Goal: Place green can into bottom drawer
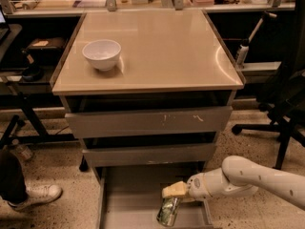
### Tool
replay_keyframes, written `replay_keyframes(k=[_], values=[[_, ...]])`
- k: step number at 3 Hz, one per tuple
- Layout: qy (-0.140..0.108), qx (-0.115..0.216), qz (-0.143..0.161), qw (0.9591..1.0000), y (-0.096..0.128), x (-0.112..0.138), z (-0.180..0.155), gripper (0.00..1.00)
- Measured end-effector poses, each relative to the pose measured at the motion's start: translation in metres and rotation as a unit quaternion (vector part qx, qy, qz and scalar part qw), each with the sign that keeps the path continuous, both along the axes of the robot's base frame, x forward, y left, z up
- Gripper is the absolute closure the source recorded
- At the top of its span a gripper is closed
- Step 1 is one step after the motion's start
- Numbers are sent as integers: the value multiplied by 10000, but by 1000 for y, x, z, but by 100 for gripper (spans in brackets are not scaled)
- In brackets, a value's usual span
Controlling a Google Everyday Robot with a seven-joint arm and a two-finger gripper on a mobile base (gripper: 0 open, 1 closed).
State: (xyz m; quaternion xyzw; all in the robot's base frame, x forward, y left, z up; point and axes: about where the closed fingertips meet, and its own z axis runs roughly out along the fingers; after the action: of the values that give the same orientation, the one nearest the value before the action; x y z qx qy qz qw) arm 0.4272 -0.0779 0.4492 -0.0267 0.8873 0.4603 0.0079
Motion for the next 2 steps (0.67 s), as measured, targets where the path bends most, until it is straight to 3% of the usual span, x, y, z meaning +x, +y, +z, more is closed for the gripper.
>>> replay_keyframes(k=[2], values=[[263,579,-539,9965,21,13,-54,100]])
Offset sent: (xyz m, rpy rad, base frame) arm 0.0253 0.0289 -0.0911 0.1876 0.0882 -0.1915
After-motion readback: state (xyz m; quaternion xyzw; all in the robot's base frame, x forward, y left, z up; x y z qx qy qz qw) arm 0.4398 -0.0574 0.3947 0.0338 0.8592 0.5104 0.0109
